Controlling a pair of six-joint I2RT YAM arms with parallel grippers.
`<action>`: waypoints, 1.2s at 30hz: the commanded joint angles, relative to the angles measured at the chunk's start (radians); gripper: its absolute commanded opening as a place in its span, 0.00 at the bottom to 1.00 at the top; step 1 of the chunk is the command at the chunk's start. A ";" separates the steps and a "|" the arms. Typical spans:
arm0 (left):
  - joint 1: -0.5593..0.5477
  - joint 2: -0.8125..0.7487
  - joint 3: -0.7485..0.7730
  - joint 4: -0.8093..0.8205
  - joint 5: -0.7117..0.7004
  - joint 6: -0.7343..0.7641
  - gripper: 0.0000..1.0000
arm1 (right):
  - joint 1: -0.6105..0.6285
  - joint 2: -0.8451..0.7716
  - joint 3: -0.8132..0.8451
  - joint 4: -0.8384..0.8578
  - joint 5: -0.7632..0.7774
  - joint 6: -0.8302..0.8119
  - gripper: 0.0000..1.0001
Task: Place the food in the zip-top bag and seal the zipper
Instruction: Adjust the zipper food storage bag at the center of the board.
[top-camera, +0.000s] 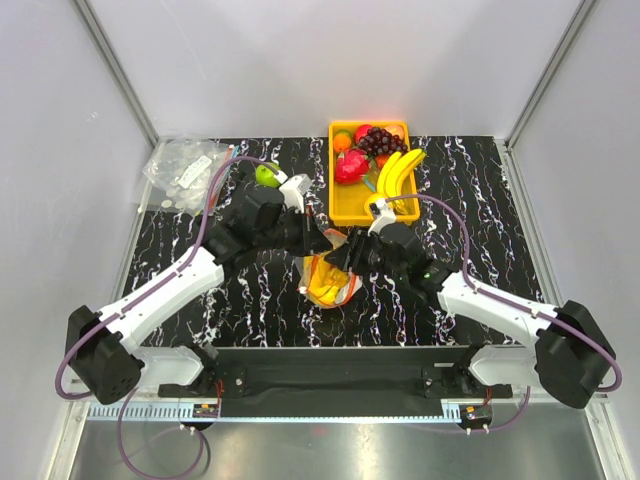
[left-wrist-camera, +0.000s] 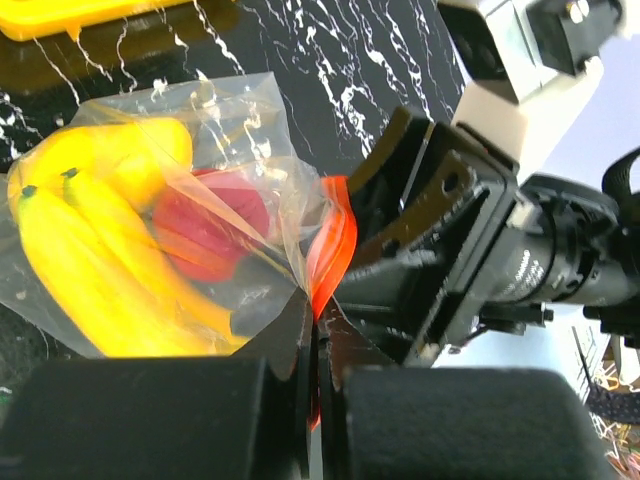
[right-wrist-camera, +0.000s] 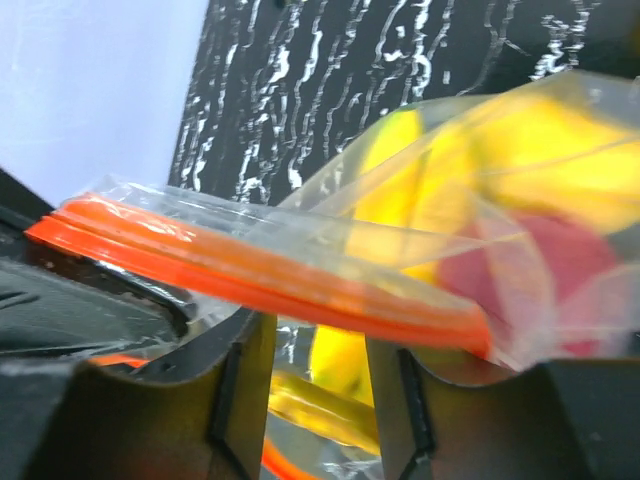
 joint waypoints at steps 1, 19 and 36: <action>0.018 -0.032 0.049 -0.004 0.031 0.006 0.00 | 0.005 -0.045 0.016 -0.029 0.073 -0.027 0.48; 0.038 0.007 0.058 -0.002 -0.054 0.007 0.00 | 0.005 -0.220 0.051 -0.336 0.153 -0.032 0.43; 0.040 0.019 0.058 0.008 -0.064 0.001 0.00 | 0.023 -0.129 -0.004 -0.178 0.127 0.025 0.36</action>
